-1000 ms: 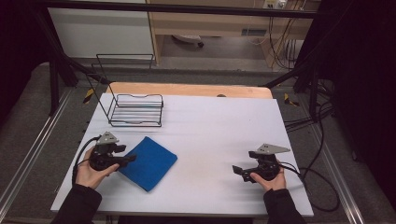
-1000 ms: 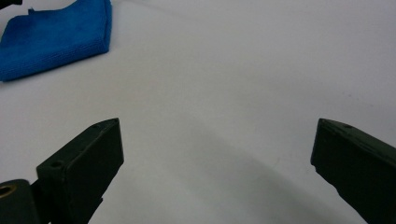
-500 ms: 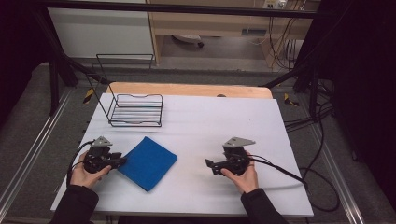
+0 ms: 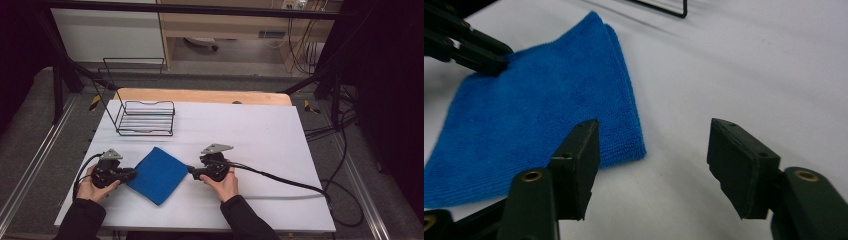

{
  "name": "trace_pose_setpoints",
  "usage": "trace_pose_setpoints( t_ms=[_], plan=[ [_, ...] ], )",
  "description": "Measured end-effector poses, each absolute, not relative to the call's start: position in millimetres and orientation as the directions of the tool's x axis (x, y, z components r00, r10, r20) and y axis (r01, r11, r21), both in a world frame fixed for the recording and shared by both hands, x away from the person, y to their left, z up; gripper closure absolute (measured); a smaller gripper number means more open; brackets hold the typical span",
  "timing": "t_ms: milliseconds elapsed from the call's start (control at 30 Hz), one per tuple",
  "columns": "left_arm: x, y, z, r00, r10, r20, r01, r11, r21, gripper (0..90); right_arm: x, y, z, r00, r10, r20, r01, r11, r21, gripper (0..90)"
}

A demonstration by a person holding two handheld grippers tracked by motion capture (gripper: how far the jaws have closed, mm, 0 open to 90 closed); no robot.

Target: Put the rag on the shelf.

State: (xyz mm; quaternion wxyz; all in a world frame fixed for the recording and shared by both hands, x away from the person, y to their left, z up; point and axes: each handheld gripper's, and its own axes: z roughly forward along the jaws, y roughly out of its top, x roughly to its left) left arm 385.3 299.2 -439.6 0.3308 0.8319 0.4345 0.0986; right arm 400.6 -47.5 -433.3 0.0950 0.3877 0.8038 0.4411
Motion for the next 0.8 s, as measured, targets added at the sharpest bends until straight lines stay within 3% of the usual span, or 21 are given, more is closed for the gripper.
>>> trace_pose_setpoints(
  t_ms=[267, 800],
  plan=[
    [386.7, 297.0, -442.1, 0.593, 0.797, -0.116, 0.652, -0.391, 0.650, 73.3, 406.2, -22.4, -449.8, -0.650, 0.734, 0.200, 0.578, 0.305, 0.757, 53.4],
    [381.8, 292.2, -439.7, 0.557, 0.821, -0.121, 0.675, -0.363, 0.643, 85.9, 406.7, -19.4, -456.7, -0.627, 0.726, 0.284, 0.644, 0.277, 0.713, 85.1]
  ],
)
